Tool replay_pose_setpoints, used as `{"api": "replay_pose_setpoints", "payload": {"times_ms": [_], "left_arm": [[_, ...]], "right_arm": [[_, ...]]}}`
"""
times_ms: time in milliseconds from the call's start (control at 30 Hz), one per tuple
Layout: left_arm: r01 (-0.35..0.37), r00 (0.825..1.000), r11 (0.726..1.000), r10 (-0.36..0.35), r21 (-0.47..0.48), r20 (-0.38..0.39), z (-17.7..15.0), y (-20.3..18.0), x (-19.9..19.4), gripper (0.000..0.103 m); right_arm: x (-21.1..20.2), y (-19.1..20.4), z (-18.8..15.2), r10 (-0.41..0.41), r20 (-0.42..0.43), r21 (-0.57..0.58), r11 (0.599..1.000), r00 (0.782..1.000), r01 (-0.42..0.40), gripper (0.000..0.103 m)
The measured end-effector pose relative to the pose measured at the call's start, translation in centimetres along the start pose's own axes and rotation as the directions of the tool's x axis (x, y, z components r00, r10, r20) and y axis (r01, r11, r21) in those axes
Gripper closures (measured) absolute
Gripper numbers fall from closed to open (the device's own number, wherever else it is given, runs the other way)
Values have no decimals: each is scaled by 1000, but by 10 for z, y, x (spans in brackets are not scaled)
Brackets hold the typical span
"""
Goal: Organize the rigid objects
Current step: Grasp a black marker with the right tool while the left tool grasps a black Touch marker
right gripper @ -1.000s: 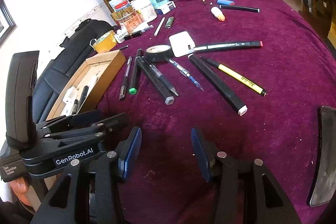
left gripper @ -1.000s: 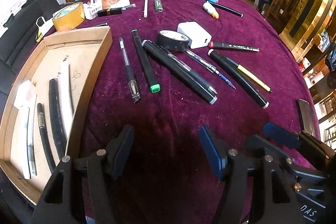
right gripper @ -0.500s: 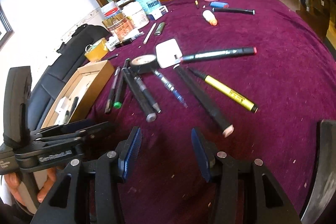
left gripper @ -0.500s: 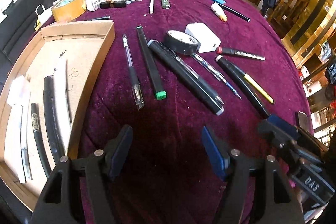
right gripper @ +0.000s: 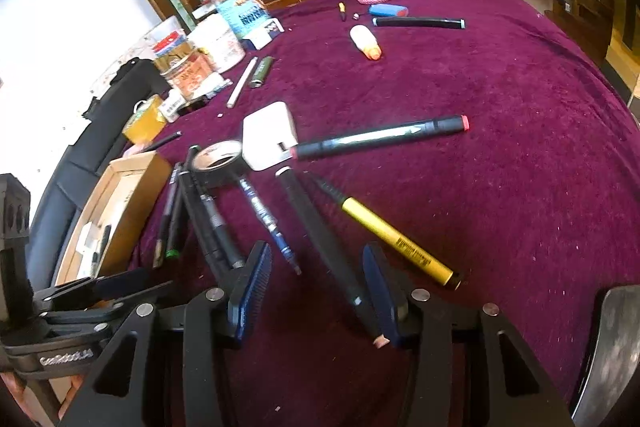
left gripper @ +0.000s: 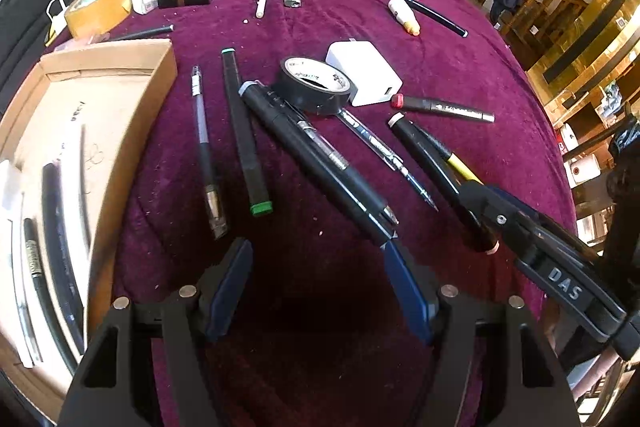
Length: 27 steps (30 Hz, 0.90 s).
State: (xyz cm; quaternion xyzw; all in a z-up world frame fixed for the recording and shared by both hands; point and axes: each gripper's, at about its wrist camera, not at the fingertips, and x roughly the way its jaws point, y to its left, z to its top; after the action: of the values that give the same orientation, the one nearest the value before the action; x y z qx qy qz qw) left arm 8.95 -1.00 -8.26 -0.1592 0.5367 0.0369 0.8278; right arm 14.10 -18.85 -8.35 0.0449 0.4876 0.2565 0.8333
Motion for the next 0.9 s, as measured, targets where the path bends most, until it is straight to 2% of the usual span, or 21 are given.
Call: {"api": "replay_pose_setpoints", "payload": {"times_ms": [100,167,333,433,567,700,833,900], "left_arm": [[6,1000,1000,-6,-19,-6,5,0,3,35],[7,1000,1000,-7,-31,-12,8,1,5,35],[17,999,998,-19,-63,-33,18,2,11,36],[11,999,997,-14,-77,-42,23,-1,15,37],[-34,999,995,30,-96,-43,30,-7,21,43],[-80,996,991,74,-111,-58,35,-8,27,59],[-89,995,987,82,-135,-59,32,-2,26,60],[-91,994,985,82,-149,-66,32,1,28,56]], "right_arm": [[11,-3,7,1,-17,-7,1000,1000,-1,60],[19,-5,9,3,-30,-12,1000,1000,-3,70],[27,-4,7,1,-35,-35,999,999,-3,80],[26,-1,5,0,-29,-51,999,1000,-2,81],[26,0,5,-9,-21,-60,998,1000,8,81],[26,0,4,-12,-19,-60,998,1000,11,81],[25,1,4,-19,-16,-62,998,1000,18,81],[25,1,4,-20,-16,-62,998,1000,19,81]]}}
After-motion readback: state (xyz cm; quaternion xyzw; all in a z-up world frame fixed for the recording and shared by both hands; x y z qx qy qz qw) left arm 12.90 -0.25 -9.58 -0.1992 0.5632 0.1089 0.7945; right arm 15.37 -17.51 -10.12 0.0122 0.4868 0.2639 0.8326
